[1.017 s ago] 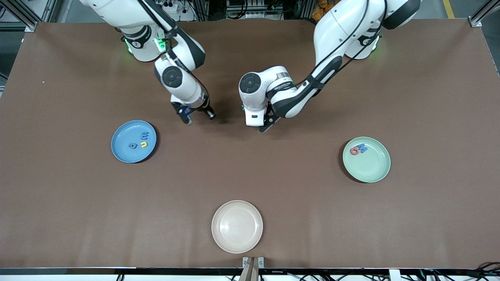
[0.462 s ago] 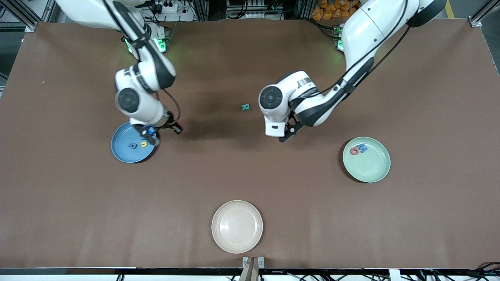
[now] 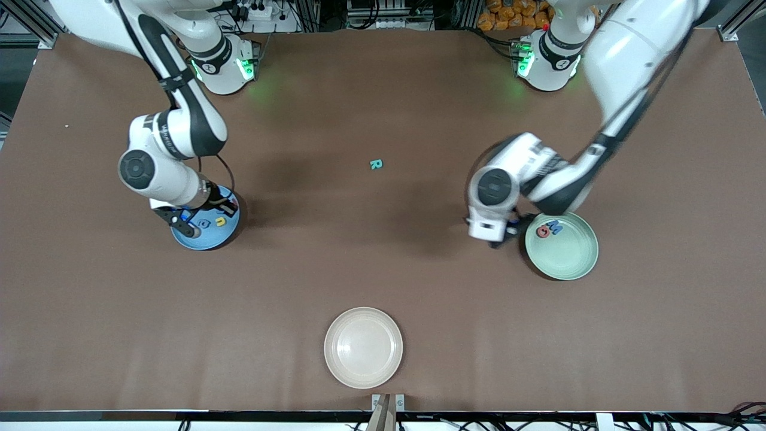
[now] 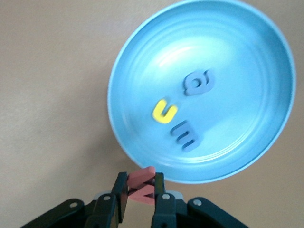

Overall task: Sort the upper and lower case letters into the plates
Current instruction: 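Carry the pink 'm' to the blue plate while the left gripper carries 'H', then release the pink 'm' on the blue plate while the left gripper releases 'H', then move the left gripper to the teal 'R' while the right gripper withdraws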

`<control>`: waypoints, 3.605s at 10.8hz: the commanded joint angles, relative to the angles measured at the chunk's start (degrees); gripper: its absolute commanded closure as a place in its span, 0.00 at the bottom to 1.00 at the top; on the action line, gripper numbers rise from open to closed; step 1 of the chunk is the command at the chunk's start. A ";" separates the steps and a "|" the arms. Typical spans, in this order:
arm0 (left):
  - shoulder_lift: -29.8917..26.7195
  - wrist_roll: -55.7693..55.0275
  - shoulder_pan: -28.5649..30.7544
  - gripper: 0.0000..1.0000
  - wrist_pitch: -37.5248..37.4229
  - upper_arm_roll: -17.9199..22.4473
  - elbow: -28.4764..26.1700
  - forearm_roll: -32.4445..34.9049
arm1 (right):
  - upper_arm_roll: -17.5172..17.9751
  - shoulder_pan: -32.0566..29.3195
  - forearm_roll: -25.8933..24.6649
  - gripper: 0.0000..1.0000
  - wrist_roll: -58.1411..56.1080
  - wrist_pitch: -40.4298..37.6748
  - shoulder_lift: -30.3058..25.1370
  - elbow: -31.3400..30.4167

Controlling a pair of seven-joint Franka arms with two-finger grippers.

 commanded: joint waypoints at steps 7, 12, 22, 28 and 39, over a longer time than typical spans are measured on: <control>-3.41 20.43 15.92 0.94 3.70 -1.31 -4.31 6.29 | -3.91 -0.05 -0.71 0.80 -6.12 -2.11 -1.53 1.05; -2.70 20.98 17.07 0.00 4.06 -1.40 -4.13 7.70 | -4.09 0.22 -0.71 0.06 -6.03 -5.52 -1.70 4.20; -1.91 -17.30 5.42 0.00 5.12 -17.13 -2.64 -7.85 | -3.74 3.47 -0.35 0.00 -20.41 -22.59 -9.33 18.20; 0.81 -37.18 -15.69 0.00 9.83 -13.98 -0.69 -7.85 | -2.69 2.94 -2.45 0.00 -29.94 -26.10 -10.49 24.60; 6.79 -52.50 -35.32 0.00 32.36 4.67 -4.03 2.76 | -1.19 0.39 -4.31 0.00 -33.72 -33.75 -13.21 34.54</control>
